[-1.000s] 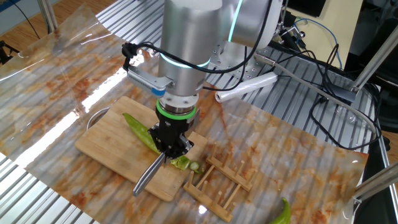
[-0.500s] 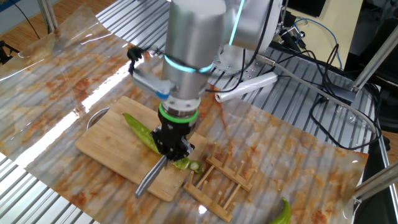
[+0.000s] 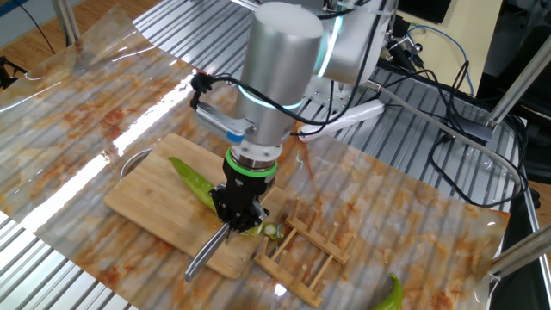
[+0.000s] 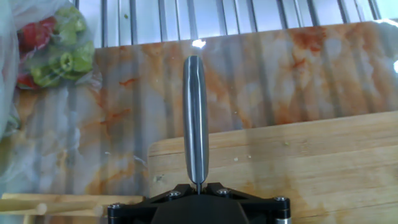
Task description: Chop the chili peppers
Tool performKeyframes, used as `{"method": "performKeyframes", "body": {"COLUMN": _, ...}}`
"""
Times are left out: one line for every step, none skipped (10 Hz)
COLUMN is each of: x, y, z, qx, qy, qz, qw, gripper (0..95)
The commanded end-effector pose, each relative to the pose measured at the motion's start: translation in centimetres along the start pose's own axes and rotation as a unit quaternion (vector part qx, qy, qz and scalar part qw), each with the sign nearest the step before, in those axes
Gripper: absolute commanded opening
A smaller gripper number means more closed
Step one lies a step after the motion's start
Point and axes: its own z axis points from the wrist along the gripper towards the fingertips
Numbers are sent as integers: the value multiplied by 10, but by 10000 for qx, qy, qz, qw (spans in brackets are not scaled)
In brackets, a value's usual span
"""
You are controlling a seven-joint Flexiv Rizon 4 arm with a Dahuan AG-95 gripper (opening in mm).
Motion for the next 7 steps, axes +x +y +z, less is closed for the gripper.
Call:
{"method": "performKeyframes", "body": {"x": 4, "y": 3, "z": 5, "qx": -267, "qy": 172, "qz": 70, "qw": 9995, "gripper": 0}}
{"method": "performKeyframes", "body": {"x": 3, "y": 3, "z": 6, "qx": -207, "qy": 170, "qz": 47, "qw": 9996, "gripper": 0}}
{"method": "performKeyframes", "body": {"x": 3, "y": 2, "z": 8, "qx": -202, "qy": 170, "qz": 43, "qw": 9996, "gripper": 0}}
{"method": "performKeyframes", "body": {"x": 3, "y": 1, "z": 11, "qx": -215, "qy": 161, "qz": 31, "qw": 9996, "gripper": 0}}
{"method": "performKeyframes", "body": {"x": 2, "y": 1, "z": 10, "qx": -200, "qy": 162, "qz": 33, "qw": 9997, "gripper": 0}}
{"method": "performKeyframes", "body": {"x": 2, "y": 0, "z": 5, "qx": -214, "qy": 175, "qz": 31, "qw": 9996, "gripper": 0}}
{"method": "performKeyframes", "body": {"x": 2, "y": 0, "z": 2, "qx": -231, "qy": 129, "qz": 45, "qw": 9996, "gripper": 0}}
